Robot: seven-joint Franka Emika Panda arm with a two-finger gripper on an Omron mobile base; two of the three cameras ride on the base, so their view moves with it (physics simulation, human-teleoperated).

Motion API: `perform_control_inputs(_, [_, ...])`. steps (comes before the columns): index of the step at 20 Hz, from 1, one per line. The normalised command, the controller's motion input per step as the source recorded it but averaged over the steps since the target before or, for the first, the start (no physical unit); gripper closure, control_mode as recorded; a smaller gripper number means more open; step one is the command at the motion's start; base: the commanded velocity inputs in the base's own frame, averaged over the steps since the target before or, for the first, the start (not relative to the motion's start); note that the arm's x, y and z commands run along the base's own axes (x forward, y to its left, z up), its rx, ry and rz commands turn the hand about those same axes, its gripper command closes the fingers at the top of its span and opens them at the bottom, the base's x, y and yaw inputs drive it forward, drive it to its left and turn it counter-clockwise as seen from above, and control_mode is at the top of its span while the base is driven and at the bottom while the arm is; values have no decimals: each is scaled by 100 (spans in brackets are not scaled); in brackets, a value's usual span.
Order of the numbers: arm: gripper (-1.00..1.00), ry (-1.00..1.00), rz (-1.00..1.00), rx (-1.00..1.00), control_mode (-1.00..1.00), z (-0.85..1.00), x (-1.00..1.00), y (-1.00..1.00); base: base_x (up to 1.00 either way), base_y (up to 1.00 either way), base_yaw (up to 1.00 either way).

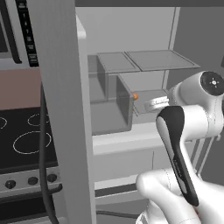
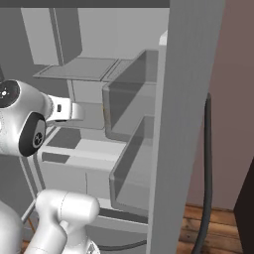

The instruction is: Pick the cheese from the fridge and the cheese grater from the cabinet and place them next to the salad bowl.

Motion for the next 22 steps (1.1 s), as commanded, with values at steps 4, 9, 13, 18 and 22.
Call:
perform_control_inputs(4, [-100,0,0,0,100,0,0,0,100,0,-5])
perform_control_inputs(9, [-100,0,0,0,100,0,0,0,83,-1,-1])
perform_control_inputs(13, [-100,0,0,0,100,0,0,0,56,-27,17])
perform_control_inputs(18, [-100,0,0,0,-100,0,21,0,30,-2,0])
perform_control_inputs(22, [-100,0,0,0,-100,0,34,0,0,0,0])
